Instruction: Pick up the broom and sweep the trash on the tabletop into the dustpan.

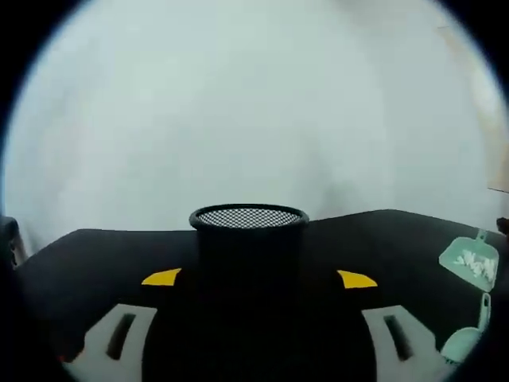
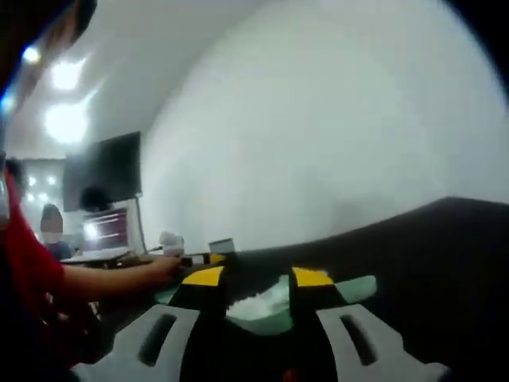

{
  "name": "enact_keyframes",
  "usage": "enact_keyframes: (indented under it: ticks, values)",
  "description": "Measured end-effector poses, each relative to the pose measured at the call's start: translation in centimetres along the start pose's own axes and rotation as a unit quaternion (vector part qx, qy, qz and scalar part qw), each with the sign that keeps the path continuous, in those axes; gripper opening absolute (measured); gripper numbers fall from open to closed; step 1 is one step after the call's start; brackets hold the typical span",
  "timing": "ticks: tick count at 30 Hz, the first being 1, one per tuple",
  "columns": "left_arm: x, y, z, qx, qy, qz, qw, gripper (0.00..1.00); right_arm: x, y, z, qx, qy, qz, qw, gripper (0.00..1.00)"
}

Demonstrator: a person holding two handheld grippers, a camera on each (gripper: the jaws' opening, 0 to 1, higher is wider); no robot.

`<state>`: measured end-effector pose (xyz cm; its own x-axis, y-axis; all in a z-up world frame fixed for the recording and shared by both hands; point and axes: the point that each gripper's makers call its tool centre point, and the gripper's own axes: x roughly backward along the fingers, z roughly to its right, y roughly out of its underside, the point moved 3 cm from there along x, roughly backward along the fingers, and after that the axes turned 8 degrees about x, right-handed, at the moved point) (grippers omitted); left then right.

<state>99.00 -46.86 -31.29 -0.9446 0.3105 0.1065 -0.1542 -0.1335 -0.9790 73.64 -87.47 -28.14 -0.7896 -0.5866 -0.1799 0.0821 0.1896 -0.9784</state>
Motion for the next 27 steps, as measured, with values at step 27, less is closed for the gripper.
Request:
enact_keyframes:
  ticks: [27]
  values:
    - [-2.7,-0.5,-0.4,0.022,-0.007,0.014,0.9996,0.56,0.0,0.5,0.5,-0.026,0.001,-0.007,0.9996,0.32]
